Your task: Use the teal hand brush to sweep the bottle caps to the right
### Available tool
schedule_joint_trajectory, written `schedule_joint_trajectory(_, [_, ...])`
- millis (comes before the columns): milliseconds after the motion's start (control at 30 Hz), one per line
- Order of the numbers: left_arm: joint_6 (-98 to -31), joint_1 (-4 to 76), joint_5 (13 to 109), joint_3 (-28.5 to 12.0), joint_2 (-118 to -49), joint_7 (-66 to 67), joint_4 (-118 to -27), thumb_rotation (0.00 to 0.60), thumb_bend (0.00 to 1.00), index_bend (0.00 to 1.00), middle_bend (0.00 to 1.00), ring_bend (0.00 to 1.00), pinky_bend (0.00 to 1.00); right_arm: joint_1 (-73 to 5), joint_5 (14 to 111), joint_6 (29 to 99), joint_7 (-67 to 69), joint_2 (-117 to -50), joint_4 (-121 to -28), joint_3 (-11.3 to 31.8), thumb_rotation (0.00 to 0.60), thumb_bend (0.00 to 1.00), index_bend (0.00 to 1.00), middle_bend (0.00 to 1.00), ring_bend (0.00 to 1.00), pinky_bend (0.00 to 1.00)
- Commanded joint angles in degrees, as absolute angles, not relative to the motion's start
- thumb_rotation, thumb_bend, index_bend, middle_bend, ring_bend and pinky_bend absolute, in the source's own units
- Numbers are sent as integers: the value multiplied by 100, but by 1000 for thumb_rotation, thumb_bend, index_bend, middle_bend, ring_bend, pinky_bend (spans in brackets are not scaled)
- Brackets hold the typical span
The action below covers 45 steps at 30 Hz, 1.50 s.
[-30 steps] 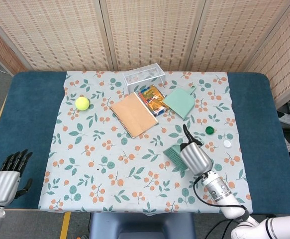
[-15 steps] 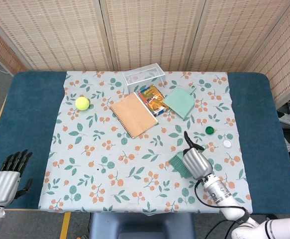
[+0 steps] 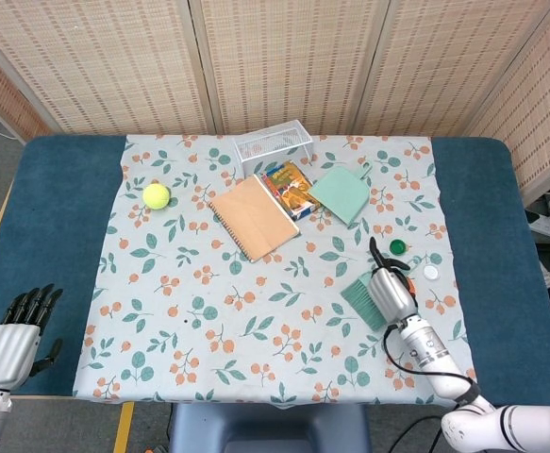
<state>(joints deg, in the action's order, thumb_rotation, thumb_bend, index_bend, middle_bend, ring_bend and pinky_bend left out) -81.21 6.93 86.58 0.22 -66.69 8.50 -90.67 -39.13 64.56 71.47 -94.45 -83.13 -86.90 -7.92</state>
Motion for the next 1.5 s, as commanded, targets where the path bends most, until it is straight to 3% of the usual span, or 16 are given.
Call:
schedule_joint_trajectory(33, [-8113, 694, 8651, 23, -6680, 870, -9061, 600, 408, 0, 0, 0, 97, -3916, 6364, 7066, -9571, -8359, -8423, -752, 600, 523, 949, 859, 568, 0])
schedule_joint_trajectory(467, [-8037, 718, 8586, 19, -6745, 1021, -9072, 600, 408, 0, 0, 0, 97, -3807, 6315, 7094, -9802, -8472, -7481, -669, 600, 523, 949, 859, 569, 0])
schedule_joint_trajectory(800, [-8077, 694, 8591, 29, -6753, 1047, -9030, 600, 407, 0, 0, 0, 97, -3600, 6287, 7212, -9713, -8264, -7290, -622, 600, 523, 949, 859, 572, 0])
schedule_joint_trajectory(1200, [-8098, 693, 8636, 41, -6756, 1050, -9067, 600, 407, 0, 0, 0, 97, -3331, 6724, 7536, -7276, -7679, -8648, -51, 600, 523, 949, 859, 596, 0])
schedule_joint_trajectory(1500, [-8156, 677, 8670, 33, -6698, 954, -9100, 600, 407, 0, 0, 0, 97, -3262, 6869, 7429, -6248, -7749, -9622, 166, 600, 523, 950, 859, 603, 0])
